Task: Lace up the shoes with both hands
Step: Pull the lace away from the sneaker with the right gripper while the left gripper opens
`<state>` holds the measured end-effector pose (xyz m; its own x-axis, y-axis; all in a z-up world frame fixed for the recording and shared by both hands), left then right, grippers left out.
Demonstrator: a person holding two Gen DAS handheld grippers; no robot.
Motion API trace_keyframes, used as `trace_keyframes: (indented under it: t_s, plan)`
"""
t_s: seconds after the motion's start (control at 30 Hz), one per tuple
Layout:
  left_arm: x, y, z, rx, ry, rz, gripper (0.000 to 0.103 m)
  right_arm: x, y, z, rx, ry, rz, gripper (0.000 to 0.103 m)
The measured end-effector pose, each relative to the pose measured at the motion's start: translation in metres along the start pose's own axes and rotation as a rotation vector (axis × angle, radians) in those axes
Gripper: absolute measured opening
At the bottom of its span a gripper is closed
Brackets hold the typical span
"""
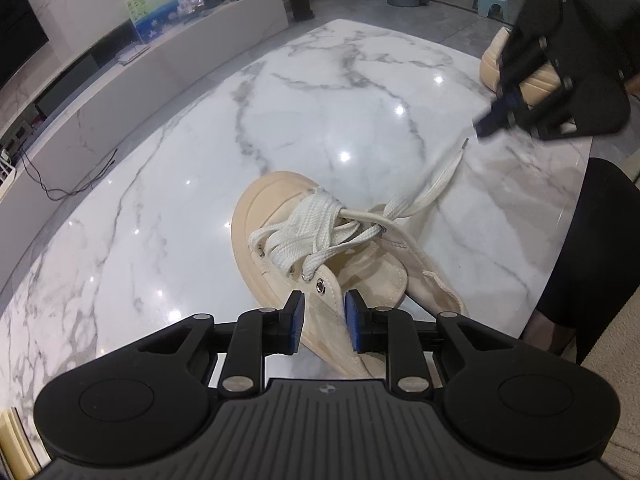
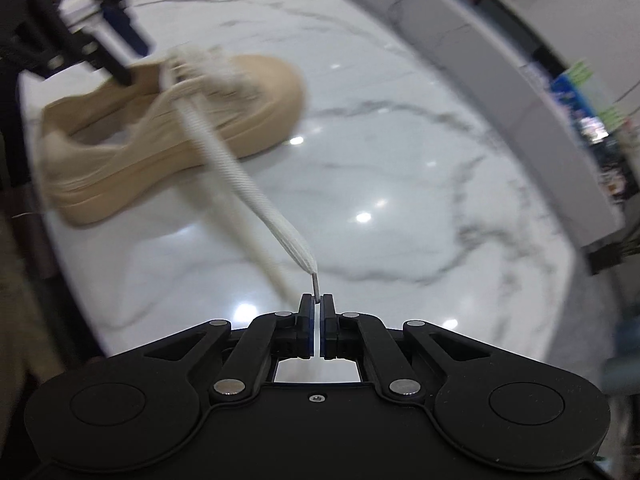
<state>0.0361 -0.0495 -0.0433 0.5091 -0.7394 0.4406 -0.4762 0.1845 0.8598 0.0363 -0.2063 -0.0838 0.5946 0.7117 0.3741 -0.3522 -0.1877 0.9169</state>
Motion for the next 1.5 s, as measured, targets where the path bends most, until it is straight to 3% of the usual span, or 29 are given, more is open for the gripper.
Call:
trace_keyframes:
  t_s: [0.2, 0.47, 0.6, 0.87, 1.03, 1.1, 1.2, 1.37, 1.5]
  plan:
    - [0.008, 0.007, 0.0, -0.014, -0.004, 0.038, 0.022, -0.016, -0.016, -0.02, 0.089, -0.083, -0.056, 0.001]
    - [0.008, 0.003, -0.001, 0.005, -0.003, 0.025, 0.028, -0.014, -0.026, 0.022, 0.005, -0.264, -0.026, 0.005]
    - [0.009, 0.003, -0.003, 0.015, -0.005, 0.023, 0.029, -0.007, -0.039, 0.034, 0.001, -0.191, -0.02, 0.026]
    - [0.006, 0.003, -0.007, 0.027, 0.003, 0.02, 0.033, 0.005, -0.083, 0.041, 0.074, -0.148, -0.068, 0.025]
    - [0.003, 0.003, -0.011, 0.02, 0.019, 0.025, 0.035, 0.019, -0.098, 0.048, 0.128, -0.192, -0.096, 0.011]
    - [0.003, 0.003, -0.011, 0.02, 0.017, 0.026, 0.036, 0.021, -0.097, 0.049, 0.13, -0.189, -0.097, 0.003]
    - [0.003, 0.004, -0.011, 0.021, 0.017, 0.027, 0.036, 0.023, -0.086, 0.042, 0.108, -0.156, -0.088, 0.002]
    - [0.0, 0.006, -0.012, 0.023, 0.022, 0.028, 0.036, 0.021, -0.021, 0.035, 0.088, -0.114, 0.001, 0.002]
    - [-0.001, 0.006, -0.01, 0.027, 0.022, 0.025, 0.036, 0.048, 0.015, 0.016, 0.135, -0.068, 0.103, 0.002]
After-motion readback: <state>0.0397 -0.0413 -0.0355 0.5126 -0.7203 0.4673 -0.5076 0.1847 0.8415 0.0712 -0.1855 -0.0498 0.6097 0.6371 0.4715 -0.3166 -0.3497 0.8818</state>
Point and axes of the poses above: each gripper's, at about its wrist camera, not at the fingertips, and y roughly against the way its jaws point, z to its right, x to its top, the point moved 5 cm from there along -y, roughly the way its jaws point, and after that the axes turned 12 degrees about -y, right-handed, at the moved point
